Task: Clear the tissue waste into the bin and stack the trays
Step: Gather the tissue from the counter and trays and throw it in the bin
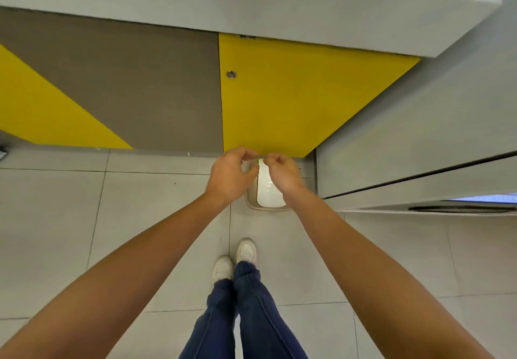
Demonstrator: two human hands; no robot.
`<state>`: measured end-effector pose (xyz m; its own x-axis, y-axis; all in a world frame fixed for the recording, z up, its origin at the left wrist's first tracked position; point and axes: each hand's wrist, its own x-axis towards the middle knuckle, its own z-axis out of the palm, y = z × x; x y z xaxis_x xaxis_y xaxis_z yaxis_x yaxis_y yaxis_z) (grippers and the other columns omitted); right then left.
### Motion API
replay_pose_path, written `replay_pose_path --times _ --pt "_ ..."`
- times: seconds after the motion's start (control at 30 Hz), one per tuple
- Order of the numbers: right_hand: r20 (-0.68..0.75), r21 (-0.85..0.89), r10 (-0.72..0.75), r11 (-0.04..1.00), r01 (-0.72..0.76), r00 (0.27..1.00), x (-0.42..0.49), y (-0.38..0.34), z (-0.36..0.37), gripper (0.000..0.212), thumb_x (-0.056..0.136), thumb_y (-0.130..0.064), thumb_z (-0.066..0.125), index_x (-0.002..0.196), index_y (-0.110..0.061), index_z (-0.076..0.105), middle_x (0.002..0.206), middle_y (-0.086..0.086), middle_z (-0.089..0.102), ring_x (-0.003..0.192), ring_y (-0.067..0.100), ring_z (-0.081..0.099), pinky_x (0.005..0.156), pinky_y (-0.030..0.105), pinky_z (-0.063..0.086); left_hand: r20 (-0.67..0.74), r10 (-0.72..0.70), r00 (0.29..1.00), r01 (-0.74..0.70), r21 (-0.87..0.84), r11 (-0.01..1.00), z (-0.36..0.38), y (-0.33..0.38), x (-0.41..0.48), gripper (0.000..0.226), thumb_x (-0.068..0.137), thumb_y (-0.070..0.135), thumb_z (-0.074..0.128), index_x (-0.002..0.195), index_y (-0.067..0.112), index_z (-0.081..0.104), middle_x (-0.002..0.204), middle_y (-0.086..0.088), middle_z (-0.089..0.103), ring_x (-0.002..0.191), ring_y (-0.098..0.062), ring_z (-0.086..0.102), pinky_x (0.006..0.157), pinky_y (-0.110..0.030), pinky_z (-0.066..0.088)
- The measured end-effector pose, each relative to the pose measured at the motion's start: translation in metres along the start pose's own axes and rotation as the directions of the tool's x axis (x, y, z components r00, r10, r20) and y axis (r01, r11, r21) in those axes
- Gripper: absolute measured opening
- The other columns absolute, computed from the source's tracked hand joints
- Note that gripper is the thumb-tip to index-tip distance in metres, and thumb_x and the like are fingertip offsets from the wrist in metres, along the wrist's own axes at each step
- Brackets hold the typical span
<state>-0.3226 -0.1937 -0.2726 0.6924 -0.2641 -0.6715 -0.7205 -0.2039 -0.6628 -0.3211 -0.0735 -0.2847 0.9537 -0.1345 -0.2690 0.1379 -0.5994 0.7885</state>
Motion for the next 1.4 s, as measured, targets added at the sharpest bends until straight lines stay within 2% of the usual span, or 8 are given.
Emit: replay_pose_path --times 0.23,0.37,0.43,0.67,0.93,1.1,1.27,1.4 --pt "0.009 -0.113 -0.243 0.964 0.243 0.970 -0.054 -0.061 -0.001 0.035 0.092 -0.017 0.050 0.127 -0.011 0.050 0.128 0.009 0.053 0.100 0.017 0.051 0.077 0.024 0.041 -0.121 0.059 0.991 -0.055 0.031 0.998 -0.077 0.051 -0.029 0.027 0.083 0.024 0.065 0.110 0.022 0.063 0.106 0.003 0.064 0.096 -0.014 0.059 0.086 -0.029 0.048" --pt "0.046 -0.170 -0.378 0.909 0.380 0.925 -0.072 -0.089 0.008 0.035 0.092 -0.019 0.052 0.126 -0.014 0.052 0.126 0.008 0.055 0.116 0.022 0.053 0.094 0.033 0.042 -0.217 0.109 0.970 -0.108 0.018 0.994 -0.115 0.064 -0.043 0.028 0.083 0.025 0.066 0.110 0.019 0.063 0.100 0.005 0.062 0.090 -0.008 0.054 0.084 -0.024 0.044" --pt "0.065 -0.181 -0.428 0.883 0.432 0.902 -0.081 -0.102 0.016 0.034 0.091 -0.020 0.053 0.126 -0.016 0.052 0.124 0.007 0.055 0.115 0.021 0.053 0.094 0.032 0.042 -0.253 0.114 0.961 -0.118 -0.001 0.993 -0.133 0.066 -0.048 0.026 0.083 0.025 0.066 0.108 0.020 0.063 0.096 0.008 0.061 0.089 -0.008 0.054 0.083 -0.023 0.044" --pt "0.082 -0.157 -0.514 0.840 0.520 0.854 -0.113 -0.157 0.062 0.032 0.090 -0.019 0.055 0.123 -0.015 0.055 0.120 0.004 0.058 0.105 0.013 0.053 0.087 0.023 0.040 -0.373 0.100 0.923 -0.122 -0.037 0.992 -0.213 0.056 -0.060 0.023 0.081 0.030 0.066 0.103 0.025 0.062 0.098 0.008 0.065 0.093 -0.010 0.059 0.088 -0.029 0.048" --pt "0.074 -0.122 -0.604 0.784 0.608 0.794 -0.158 -0.220 0.153 0.028 0.091 -0.022 0.054 0.118 -0.019 0.057 0.102 -0.005 0.056 0.093 0.010 0.052 0.079 0.021 0.036 -0.426 0.125 0.896 -0.159 -0.046 0.986 -0.327 0.019 -0.070 0.024 0.080 0.029 0.068 0.102 0.023 0.062 0.099 0.006 0.066 0.091 -0.012 0.062 0.088 -0.035 0.051" --pt "0.133 -0.114 -0.661 0.730 0.674 0.738 -0.176 -0.252 0.211 0.029 0.091 -0.021 0.053 0.121 -0.019 0.055 0.098 -0.003 0.057 0.093 0.011 0.053 0.079 0.021 0.036 -0.477 0.130 0.869 -0.157 -0.017 0.987 -0.393 -0.011 -0.072 0.025 0.081 0.026 0.067 0.105 0.021 0.062 0.099 0.007 0.064 0.086 -0.012 0.060 0.080 -0.029 0.049" --pt "0.177 -0.098 -0.693 0.694 0.713 0.699 -0.182 -0.289 0.261 0.030 0.092 -0.021 0.051 0.122 -0.021 0.054 0.106 0.000 0.057 0.104 0.014 0.053 0.082 0.022 0.039 -0.533 0.094 0.841 -0.116 -0.009 0.993 -0.448 -0.037 -0.065 0.028 0.082 0.028 0.066 0.109 0.024 0.061 0.103 0.008 0.060 0.086 -0.014 0.059 0.076 -0.029 0.049" --pt "0.224 -0.087 -0.707 0.671 0.736 0.671 -0.176 -0.323 0.299 0.031 0.093 -0.022 0.052 0.124 -0.021 0.053 0.113 -0.003 0.052 0.100 0.012 0.052 0.075 0.020 0.041 -0.565 0.081 0.821 -0.103 -0.006 0.995 -0.486 -0.053 -0.047 0.030 0.082 0.030 0.066 0.111 0.025 0.060 0.108 0.006 0.060 0.088 -0.014 0.061 0.074 -0.028 0.048"
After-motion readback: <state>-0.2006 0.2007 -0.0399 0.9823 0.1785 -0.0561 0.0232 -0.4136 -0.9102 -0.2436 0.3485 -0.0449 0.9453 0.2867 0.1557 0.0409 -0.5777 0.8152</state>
